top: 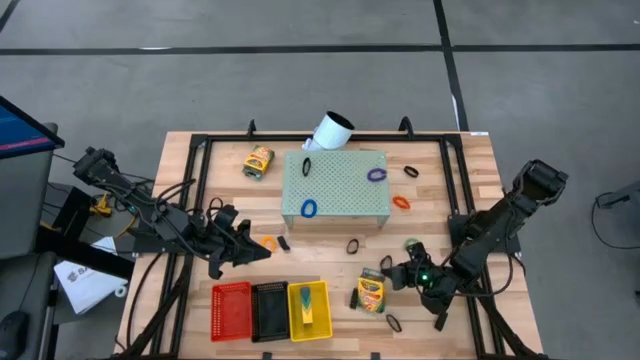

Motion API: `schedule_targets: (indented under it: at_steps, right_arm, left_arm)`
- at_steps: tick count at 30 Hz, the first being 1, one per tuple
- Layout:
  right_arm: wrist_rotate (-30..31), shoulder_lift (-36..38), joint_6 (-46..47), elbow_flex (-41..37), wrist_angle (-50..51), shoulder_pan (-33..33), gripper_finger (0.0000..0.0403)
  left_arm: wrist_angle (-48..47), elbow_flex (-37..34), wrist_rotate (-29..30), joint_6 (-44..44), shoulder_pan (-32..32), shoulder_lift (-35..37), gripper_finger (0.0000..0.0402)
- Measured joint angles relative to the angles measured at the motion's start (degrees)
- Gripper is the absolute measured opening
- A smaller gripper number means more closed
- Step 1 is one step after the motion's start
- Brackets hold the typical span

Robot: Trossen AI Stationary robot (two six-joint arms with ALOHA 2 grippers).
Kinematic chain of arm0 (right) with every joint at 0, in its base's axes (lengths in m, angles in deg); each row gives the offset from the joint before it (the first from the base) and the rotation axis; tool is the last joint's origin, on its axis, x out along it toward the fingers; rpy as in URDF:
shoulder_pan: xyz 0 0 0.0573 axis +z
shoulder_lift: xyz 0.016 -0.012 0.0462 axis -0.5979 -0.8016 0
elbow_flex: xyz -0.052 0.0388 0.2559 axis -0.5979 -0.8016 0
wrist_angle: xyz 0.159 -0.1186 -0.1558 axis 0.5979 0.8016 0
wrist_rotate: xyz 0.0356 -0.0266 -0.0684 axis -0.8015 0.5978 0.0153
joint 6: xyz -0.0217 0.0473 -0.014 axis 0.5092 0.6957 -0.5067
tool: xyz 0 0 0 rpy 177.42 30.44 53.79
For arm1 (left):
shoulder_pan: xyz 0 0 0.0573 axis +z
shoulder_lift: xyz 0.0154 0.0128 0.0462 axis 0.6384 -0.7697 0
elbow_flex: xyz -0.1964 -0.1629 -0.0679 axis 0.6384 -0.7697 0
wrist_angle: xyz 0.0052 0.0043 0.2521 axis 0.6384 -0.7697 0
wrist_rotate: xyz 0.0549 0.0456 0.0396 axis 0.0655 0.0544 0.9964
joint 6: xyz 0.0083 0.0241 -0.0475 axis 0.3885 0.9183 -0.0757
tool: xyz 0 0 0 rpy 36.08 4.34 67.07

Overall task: Pick & Place Office Desk Supplies
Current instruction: Put the yellow crayon box into the yellow bin

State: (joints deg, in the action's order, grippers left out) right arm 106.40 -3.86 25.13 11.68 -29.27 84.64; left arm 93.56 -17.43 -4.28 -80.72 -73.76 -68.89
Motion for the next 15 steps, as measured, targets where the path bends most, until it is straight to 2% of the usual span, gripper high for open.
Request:
schedule_targets:
  at_steps: [4,15]
  right_arm:
    - [1.6,1.5,-2.5,2.9,3.4,0.0,0.0001]
    - [5.7,1.6,-12.5,12.9,3.5,-0.2,0.0000]
  left_arm:
    - [0.0,0.0,-0.9,0.1,0.0,0.0,0.0000]
    - [-2.1,0.0,-3.5,1.6,0.0,0.0,0.0000]
